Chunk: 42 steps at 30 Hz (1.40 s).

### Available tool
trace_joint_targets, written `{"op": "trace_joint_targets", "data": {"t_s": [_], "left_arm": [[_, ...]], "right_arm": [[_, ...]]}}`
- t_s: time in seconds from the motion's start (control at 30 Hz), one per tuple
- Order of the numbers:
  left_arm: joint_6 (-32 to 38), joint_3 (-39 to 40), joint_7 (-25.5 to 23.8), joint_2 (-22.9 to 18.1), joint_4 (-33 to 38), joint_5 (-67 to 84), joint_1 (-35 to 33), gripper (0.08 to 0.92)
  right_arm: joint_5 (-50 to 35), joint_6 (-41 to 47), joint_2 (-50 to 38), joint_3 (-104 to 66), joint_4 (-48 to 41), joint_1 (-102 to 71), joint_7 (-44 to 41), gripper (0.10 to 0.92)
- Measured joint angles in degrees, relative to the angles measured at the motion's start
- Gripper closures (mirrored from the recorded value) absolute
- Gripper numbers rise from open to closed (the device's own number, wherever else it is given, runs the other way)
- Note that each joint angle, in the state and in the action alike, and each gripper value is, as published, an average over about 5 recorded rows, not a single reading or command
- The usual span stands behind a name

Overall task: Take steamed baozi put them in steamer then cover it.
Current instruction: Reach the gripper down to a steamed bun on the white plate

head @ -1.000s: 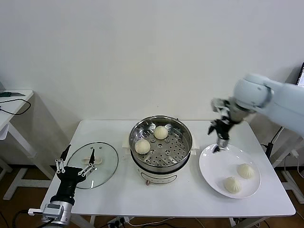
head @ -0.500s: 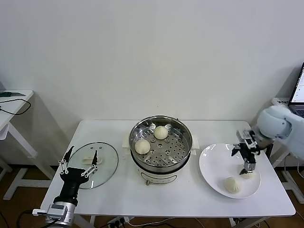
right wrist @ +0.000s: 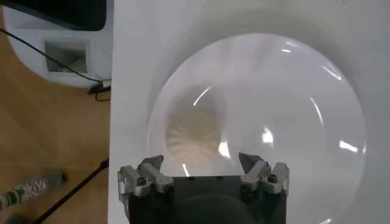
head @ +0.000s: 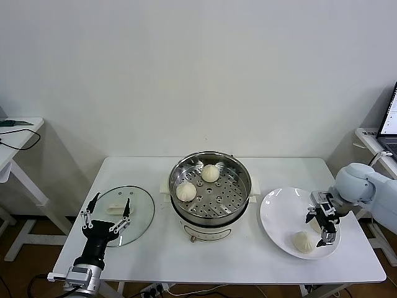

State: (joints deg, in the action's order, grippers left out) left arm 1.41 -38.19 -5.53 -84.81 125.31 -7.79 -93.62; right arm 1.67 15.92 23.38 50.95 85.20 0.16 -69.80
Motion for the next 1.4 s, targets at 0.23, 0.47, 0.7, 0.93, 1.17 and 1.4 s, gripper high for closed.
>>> {"op": "trace_joint_targets", "data": {"t_s": [0.23,0.47,0.7,0.93,1.17,1.4], "left_arm": [[0.08,0.03,0.04,-0.13,-0.11,-0.12,-0.04,0.177],[0.12,-0.04,0.05,-0.16,-0.57,-0.14,0.18,0.177],[0.12,-0.06,0.04,-0.15,-1.0,-0.11,0.53,0.177],[0.13,-0.09,0.03,-0.17,-1.15,-0.05,0.68,0.177],[0.18,-0.3,0.0,-0.2,-1.14,-0.05,0.42,0.177],[0.23,-0.26,-0.01,-0.3,-0.98,-0.05,0.31,0.177]], "right_arm": [[0.49,0.22,0.72,-1.61,-0.88,-2.9,1.03,0.203],[1.08,0.28,1.85,-3.04,-1.86,-5.16,1.63,0.203],[1.46,0.22,2.32,-4.21,-2.22,-6.62,1.72,0.203],[1.95,0.11,2.78,-4.87,-2.5,-7.26,1.72,0.236],[2.62,-0.11,3.07,-5.58,-2.56,-8.1,1.69,0.295],[2.78,-0.23,2.84,-6.5,-2.33,-8.55,1.54,0.296]]}}
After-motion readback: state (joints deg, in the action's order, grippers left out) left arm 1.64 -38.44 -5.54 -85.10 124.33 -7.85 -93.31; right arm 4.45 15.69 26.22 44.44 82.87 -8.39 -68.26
